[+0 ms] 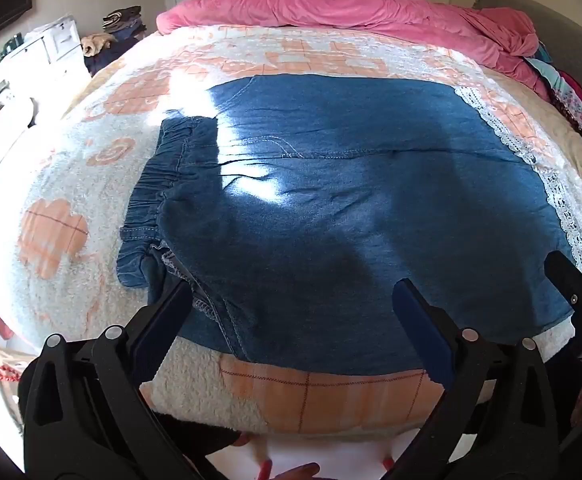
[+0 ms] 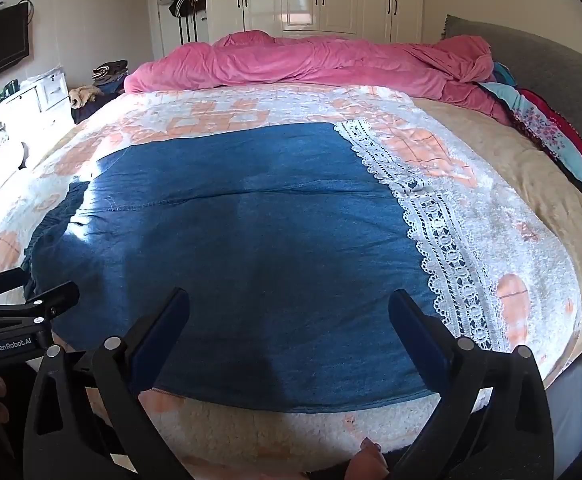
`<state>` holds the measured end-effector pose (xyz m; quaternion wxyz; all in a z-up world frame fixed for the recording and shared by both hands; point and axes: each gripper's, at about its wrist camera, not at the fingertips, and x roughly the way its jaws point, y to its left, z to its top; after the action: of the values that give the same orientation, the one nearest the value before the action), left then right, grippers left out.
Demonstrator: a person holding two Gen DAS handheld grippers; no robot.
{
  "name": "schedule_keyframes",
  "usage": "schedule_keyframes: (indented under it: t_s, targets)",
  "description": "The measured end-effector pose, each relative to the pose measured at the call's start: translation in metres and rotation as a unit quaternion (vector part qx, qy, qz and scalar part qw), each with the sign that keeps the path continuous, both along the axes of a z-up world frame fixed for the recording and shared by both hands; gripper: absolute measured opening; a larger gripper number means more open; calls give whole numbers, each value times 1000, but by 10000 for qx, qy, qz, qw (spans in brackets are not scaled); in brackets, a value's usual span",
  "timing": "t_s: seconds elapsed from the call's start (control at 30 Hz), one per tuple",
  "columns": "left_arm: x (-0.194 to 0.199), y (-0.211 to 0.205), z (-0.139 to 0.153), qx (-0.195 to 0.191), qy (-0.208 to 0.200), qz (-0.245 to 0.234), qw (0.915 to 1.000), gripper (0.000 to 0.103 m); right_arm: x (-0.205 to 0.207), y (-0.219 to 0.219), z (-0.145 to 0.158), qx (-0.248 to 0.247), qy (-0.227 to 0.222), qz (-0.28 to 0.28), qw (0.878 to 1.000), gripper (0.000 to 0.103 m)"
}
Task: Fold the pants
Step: 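Position both grippers above the blue denim pants on the bed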
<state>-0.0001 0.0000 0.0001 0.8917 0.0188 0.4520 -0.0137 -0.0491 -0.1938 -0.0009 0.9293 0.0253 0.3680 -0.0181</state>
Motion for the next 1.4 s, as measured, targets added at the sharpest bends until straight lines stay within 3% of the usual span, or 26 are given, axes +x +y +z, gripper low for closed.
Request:
schedule_keyframes:
  t_s: [1.4]
  targets:
    - [-2,2,9,-69,-76,8,9999,94,-9,10,4,-24,33,104,9999,99]
